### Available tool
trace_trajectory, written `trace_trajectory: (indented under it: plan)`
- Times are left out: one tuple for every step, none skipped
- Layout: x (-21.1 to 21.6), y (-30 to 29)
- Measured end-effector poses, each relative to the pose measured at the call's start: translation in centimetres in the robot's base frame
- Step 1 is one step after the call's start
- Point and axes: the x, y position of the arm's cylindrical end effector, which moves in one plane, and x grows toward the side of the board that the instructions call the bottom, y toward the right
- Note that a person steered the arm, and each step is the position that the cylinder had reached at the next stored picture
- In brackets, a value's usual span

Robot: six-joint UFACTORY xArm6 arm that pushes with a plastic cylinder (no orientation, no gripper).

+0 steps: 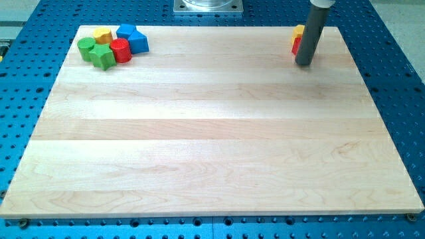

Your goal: Move your arm to the top center of the board

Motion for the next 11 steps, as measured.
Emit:
trace_trajectory:
  plan:
    - [0.0,0.0]
    - [0.0,0.0]
    - [0.3,-0.3]
    - [0.5,-1.5]
    - [0.5,-3.0]
    - [0.5,-8.0]
    - [-0.4,-11.3]
    - [-6.5,-12.1]
    - [-11.6,-13.8]
    - [-11.4,-16.4]
    - [-11.5,-19.8]
